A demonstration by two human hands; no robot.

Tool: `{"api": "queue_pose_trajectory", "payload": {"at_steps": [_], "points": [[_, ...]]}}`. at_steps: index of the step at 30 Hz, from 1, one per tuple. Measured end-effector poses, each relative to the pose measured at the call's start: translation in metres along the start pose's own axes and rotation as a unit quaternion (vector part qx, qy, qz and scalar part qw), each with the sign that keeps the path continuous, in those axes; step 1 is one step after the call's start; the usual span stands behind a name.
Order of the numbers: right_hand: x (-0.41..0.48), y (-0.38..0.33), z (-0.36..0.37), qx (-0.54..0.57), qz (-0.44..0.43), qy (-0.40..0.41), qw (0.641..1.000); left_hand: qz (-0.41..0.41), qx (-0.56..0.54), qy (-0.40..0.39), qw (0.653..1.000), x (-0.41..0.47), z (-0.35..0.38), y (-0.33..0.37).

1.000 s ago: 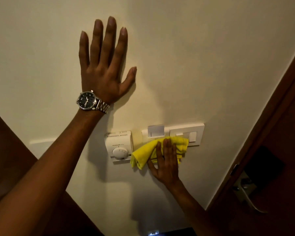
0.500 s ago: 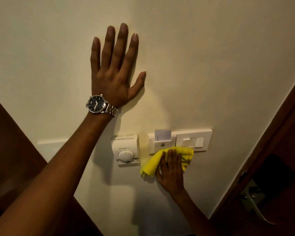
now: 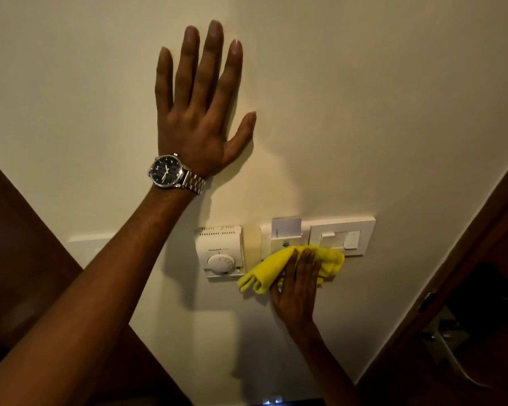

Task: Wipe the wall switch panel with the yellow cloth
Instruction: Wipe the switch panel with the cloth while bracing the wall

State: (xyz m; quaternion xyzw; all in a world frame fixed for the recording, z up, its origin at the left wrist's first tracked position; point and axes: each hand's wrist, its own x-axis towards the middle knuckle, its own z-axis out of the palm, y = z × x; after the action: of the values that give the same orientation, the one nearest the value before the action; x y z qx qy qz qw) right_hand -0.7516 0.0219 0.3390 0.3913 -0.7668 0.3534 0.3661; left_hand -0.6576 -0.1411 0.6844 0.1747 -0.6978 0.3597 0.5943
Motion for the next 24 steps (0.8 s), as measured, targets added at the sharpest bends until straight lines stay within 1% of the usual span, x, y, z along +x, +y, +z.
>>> {"api": "queue_pose_trajectory", "payload": {"at_steps": [2, 4, 6, 7, 10, 11, 14, 15, 20, 22, 23, 24], "points": [[-0.007, -0.004, 0.001, 0.015, 0.011, 0.008, 1.000, 0.005, 0.004, 0.001, 1.000, 0.001, 0.001, 0.001], [-0.016, -0.007, -0.001, 0.028, 0.014, -0.013, 0.999, 0.006, -0.004, 0.001, 1.000, 0.001, -0.001, 0.001], [-0.021, -0.008, -0.004, 0.015, 0.002, -0.024, 1.000, -0.002, 0.000, 0.003, 1.000, 0.000, -0.002, 0.001], [-0.016, -0.011, -0.004, 0.013, 0.011, -0.020, 1.000, -0.001, 0.002, 0.005, 1.000, 0.000, -0.001, 0.000], [0.005, -0.026, -0.006, 0.052, 0.071, 0.006, 0.996, 0.005, 0.005, 0.007, 1.000, 0.001, 0.001, 0.000], [0.004, -0.030, -0.008, 0.059, 0.077, 0.008, 0.995, 0.006, 0.001, 0.004, 1.000, 0.002, 0.001, 0.000], [-0.014, -0.028, -0.012, 0.044, 0.029, -0.004, 0.999, 0.001, 0.001, 0.000, 1.000, -0.001, 0.000, 0.001], [-0.012, -0.028, -0.012, 0.045, 0.034, -0.012, 0.998, 0.000, 0.000, 0.003, 1.000, -0.001, 0.000, 0.001], [0.009, -0.037, -0.011, 0.089, 0.110, 0.004, 0.990, 0.004, 0.002, 0.005, 1.000, 0.001, 0.002, 0.000], [-0.002, -0.035, -0.014, 0.097, 0.097, -0.002, 0.990, 0.004, -0.006, 0.003, 1.000, 0.000, 0.001, 0.000], [-0.009, -0.033, -0.014, 0.083, 0.077, -0.002, 0.994, 0.006, -0.001, 0.005, 1.000, 0.000, 0.000, 0.000], [-0.011, -0.032, -0.014, 0.078, 0.075, -0.004, 0.994, 0.004, 0.003, 0.006, 1.000, 0.000, -0.001, 0.001]]}}
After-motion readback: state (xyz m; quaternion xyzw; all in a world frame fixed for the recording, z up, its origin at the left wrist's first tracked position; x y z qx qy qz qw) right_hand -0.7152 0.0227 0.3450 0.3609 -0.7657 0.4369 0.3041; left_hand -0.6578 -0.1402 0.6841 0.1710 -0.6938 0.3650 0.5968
